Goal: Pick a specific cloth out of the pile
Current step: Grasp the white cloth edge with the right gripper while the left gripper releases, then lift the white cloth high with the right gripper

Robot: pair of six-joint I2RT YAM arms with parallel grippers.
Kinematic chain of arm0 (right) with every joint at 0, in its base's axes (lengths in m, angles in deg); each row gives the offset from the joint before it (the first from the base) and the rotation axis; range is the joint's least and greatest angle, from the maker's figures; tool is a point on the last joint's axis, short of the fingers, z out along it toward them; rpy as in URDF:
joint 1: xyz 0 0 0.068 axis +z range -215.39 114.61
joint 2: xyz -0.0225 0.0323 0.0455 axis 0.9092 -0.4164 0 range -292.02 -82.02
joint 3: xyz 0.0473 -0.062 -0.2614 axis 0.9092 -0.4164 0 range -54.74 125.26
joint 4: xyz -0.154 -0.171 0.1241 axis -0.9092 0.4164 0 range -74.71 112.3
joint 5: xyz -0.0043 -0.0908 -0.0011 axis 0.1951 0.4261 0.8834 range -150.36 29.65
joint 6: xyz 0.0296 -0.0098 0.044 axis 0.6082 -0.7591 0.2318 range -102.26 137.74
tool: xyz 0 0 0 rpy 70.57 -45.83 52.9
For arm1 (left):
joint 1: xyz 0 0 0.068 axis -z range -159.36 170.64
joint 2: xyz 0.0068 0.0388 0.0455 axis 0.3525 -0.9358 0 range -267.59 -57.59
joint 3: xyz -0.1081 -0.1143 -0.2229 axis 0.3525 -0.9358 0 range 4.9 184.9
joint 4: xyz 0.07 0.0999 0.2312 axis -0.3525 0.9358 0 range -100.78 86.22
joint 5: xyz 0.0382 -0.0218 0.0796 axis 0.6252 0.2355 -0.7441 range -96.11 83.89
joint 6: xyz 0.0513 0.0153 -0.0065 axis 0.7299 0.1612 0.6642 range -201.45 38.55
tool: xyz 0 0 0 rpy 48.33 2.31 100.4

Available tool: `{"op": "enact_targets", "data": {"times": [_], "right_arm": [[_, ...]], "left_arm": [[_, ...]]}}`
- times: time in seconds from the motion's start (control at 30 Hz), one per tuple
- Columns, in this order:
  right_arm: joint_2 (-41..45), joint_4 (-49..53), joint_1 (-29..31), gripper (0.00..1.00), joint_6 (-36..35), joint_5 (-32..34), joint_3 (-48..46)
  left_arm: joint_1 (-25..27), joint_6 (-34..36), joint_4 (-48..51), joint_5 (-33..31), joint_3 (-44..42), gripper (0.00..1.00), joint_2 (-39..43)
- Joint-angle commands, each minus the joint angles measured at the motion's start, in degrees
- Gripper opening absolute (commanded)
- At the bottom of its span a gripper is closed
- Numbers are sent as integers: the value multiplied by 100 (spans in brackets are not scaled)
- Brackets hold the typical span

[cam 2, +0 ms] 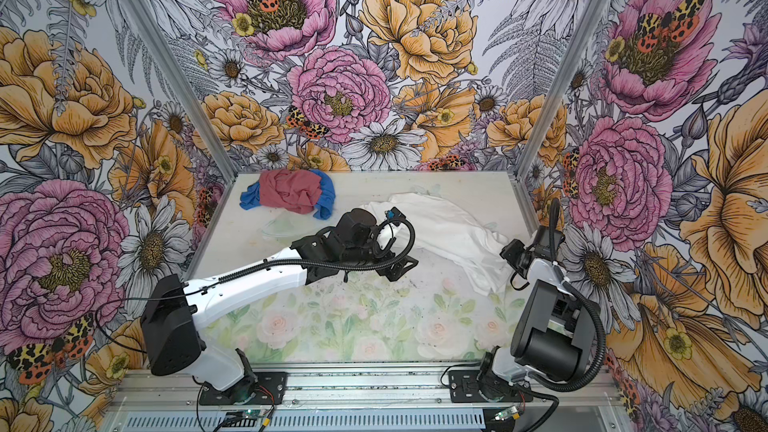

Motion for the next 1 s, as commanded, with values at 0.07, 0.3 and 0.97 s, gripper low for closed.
{"op": "enact_targets", "data": {"times": [0.07, 0.3, 0.97], "right_arm": [[-263, -386, -3, 60, 20, -427, 204], [-512, -400, 15, 52, -7, -486, 358], [-557, -384, 644, 0, 1439, -1647, 4080]], "left_arm": [[12, 59, -129, -269, 233, 99, -191], [12, -167, -283, -127, 151, 99, -56], [-390, -121, -496, -425, 109, 99, 306]]}}
